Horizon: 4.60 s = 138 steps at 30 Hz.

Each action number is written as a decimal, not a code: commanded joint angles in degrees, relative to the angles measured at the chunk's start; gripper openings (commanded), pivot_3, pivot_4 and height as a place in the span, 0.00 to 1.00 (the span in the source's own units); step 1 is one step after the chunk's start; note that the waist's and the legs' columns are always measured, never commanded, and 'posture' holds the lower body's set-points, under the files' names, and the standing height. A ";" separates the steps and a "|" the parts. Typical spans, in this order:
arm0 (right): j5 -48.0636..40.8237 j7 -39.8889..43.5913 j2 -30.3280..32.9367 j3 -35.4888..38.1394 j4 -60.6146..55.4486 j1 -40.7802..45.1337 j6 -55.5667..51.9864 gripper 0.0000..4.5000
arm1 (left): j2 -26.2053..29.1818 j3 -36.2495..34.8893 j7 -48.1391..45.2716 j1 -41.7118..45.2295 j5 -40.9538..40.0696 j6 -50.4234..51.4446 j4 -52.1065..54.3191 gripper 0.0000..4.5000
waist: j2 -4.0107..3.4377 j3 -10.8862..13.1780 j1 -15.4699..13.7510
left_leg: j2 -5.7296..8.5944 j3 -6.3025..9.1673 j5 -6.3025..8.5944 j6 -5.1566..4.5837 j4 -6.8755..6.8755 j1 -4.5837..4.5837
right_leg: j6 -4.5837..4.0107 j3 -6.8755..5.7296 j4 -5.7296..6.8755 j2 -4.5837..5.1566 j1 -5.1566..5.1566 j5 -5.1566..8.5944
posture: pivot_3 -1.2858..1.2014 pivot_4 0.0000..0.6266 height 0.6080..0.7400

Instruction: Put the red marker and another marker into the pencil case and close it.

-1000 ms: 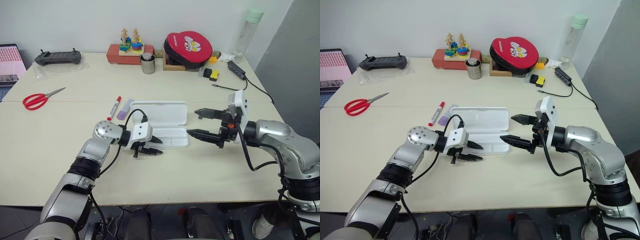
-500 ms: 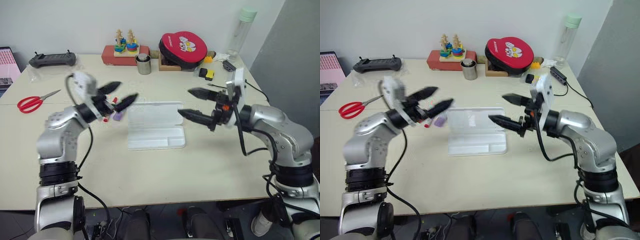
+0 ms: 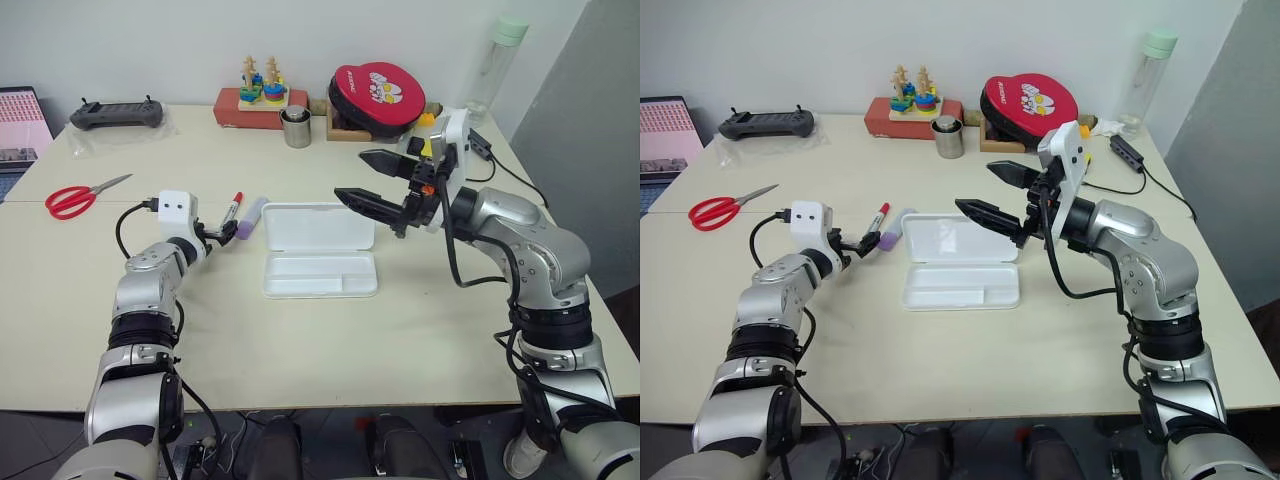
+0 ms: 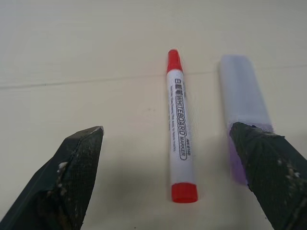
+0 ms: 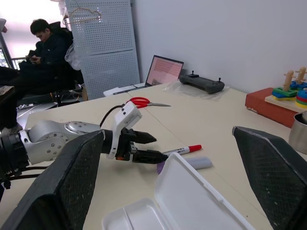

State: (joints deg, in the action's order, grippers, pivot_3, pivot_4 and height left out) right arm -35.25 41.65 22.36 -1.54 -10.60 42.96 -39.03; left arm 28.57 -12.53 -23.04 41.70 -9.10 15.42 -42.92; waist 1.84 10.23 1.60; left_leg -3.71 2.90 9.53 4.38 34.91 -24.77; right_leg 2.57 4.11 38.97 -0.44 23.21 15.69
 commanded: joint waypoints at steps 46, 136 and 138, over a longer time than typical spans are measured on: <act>-7.70 6.93 12.50 7.41 -9.29 -6.78 -1.48 1.00 | 10.20 25.45 -48.53 -2.89 -4.32 -6.52 30.78 0.11 | -0.13 -0.01 1.18 | -0.02 -0.05 -0.13 -0.18 -0.07 0.17 | -0.18 0.11 0.03 -0.04 -0.03 0.17 | 0.52 0.24 1.00; -8.26 2.33 8.76 5.86 -9.49 -6.28 -0.91 1.00 | -2.69 -1.43 -15.98 2.84 -13.49 -6.95 15.01 0.27 | 0.01 0.04 0.04 | 0.00 0.01 -0.13 -0.19 -0.05 -0.07 | 0.18 0.01 -0.09 -0.01 0.02 -0.05 | 0.52 0.24 1.00; -9.04 3.06 9.56 6.95 -9.39 -6.56 -1.27 1.00 | -0.85 1.51 -24.93 0.22 -17.26 -3.20 24.62 0.27 | 0.01 0.04 0.10 | 0.00 -0.02 -0.13 -0.17 -0.07 -0.09 | 0.12 0.03 -0.12 0.01 0.02 -0.09 | 0.52 0.24 1.00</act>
State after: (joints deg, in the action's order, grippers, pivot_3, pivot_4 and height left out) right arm -42.27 43.83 30.86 1.92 -18.96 36.24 -40.61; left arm 25.93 -14.13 -37.12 42.98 -21.17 9.32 -30.42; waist 1.85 10.27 1.71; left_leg -3.66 2.87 9.41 4.21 34.83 -24.86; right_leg 2.59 4.13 38.85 -0.39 23.21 15.55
